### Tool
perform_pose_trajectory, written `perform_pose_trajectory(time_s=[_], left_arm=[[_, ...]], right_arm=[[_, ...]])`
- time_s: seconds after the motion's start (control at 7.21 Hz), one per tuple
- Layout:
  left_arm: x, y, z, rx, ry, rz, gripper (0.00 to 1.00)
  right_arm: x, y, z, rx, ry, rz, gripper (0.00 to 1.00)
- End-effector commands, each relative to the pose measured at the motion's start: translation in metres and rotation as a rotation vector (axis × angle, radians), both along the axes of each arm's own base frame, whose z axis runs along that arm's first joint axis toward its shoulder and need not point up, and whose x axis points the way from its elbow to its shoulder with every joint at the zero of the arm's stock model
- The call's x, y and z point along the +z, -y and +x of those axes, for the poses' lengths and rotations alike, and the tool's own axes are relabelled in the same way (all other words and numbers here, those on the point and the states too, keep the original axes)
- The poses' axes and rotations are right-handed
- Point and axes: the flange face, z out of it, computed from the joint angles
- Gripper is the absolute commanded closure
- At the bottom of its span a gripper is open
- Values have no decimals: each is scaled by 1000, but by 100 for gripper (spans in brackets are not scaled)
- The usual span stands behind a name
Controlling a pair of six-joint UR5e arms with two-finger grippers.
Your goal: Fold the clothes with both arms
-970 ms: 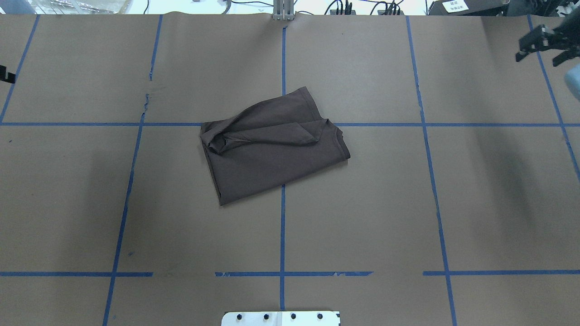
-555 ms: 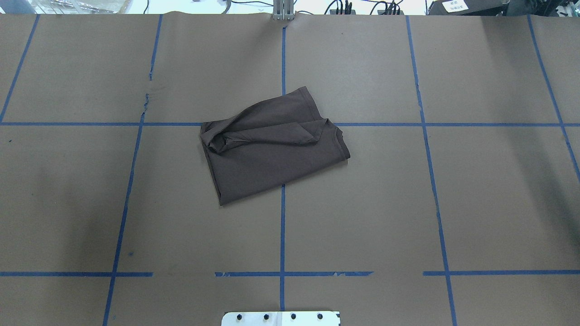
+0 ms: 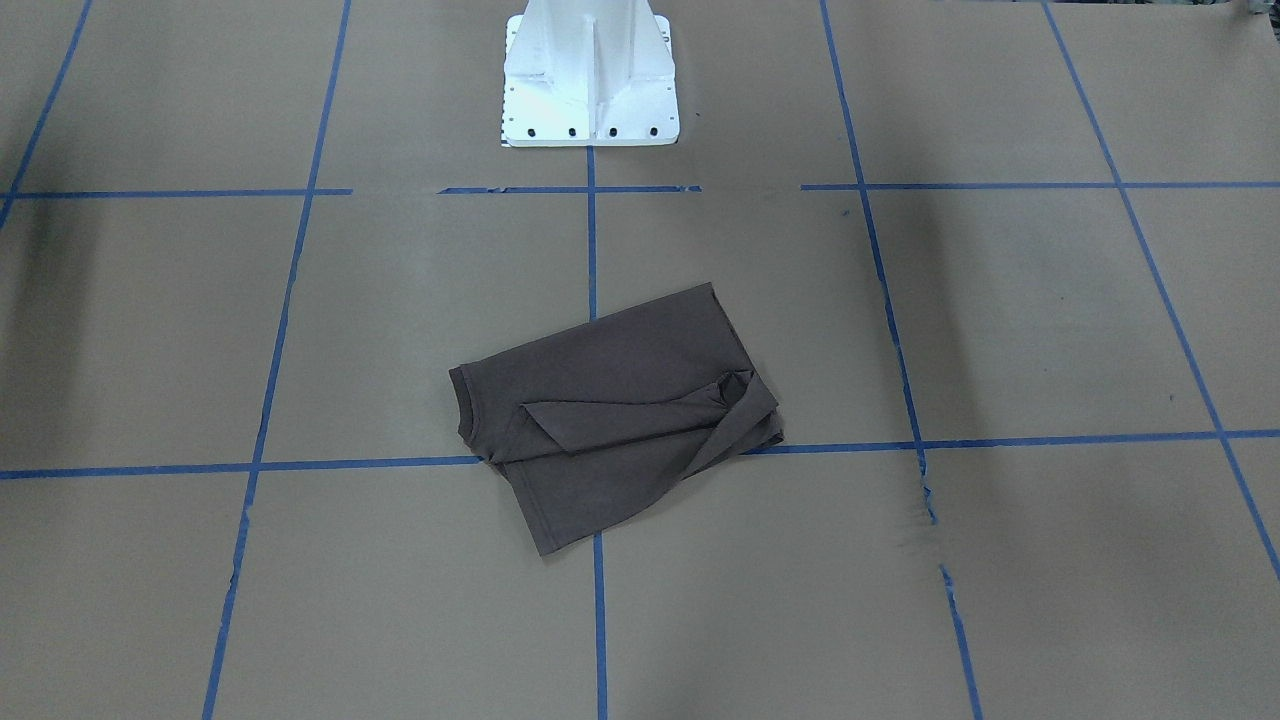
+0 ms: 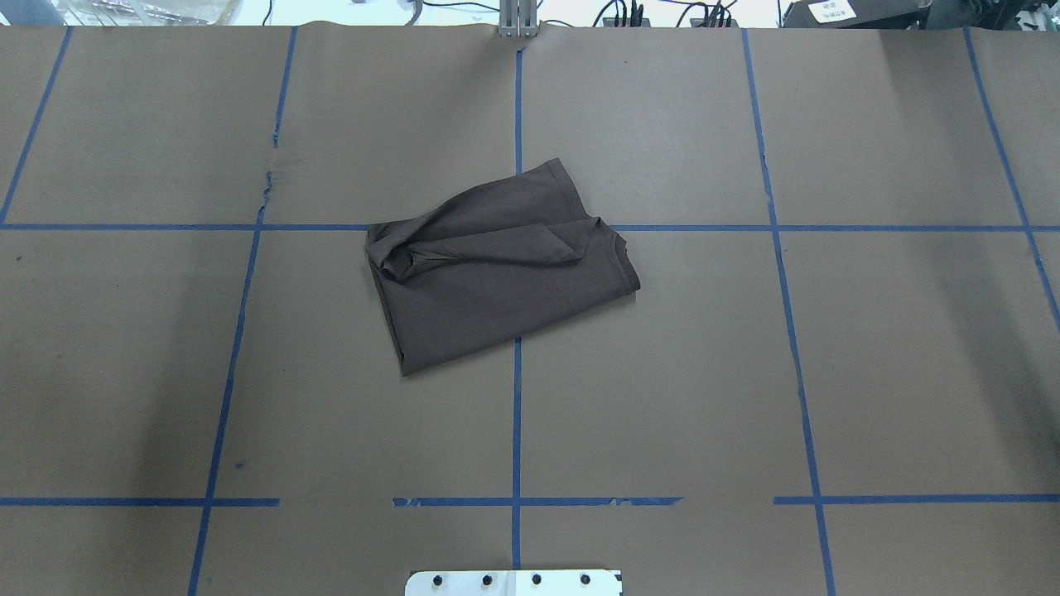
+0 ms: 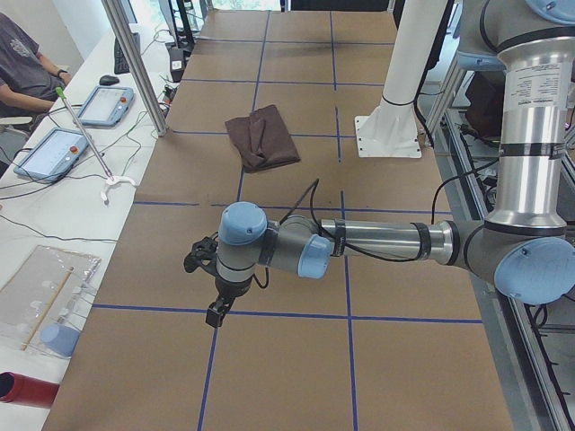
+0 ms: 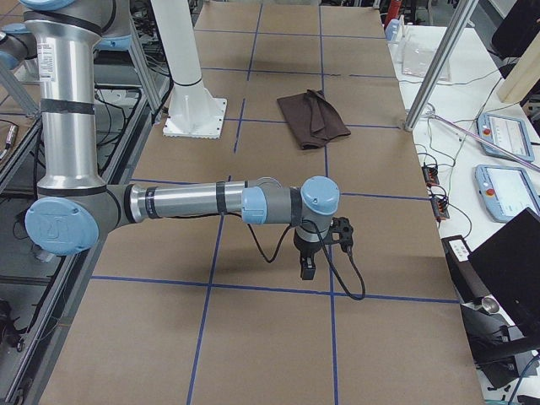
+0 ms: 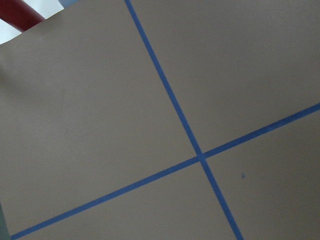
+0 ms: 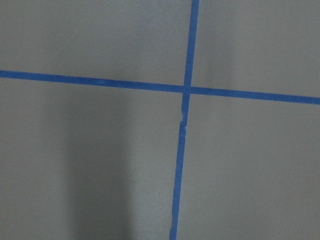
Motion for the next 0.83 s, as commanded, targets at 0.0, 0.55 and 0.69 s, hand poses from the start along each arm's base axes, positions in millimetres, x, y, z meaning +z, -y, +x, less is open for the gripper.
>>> perform_pose_trajectory(time_s=[0.0, 0.55, 0.69], left_arm=[[8, 1, 16, -43, -24, -95, 0], [2, -5, 48, 23, -86, -165, 0], [-6, -11, 48, 23, -86, -176, 0]], right_arm=[[37, -29, 1, -6, 14, -41, 0], [44, -38, 37, 94, 136, 21, 0], [24, -36, 48, 116, 136, 50, 0]])
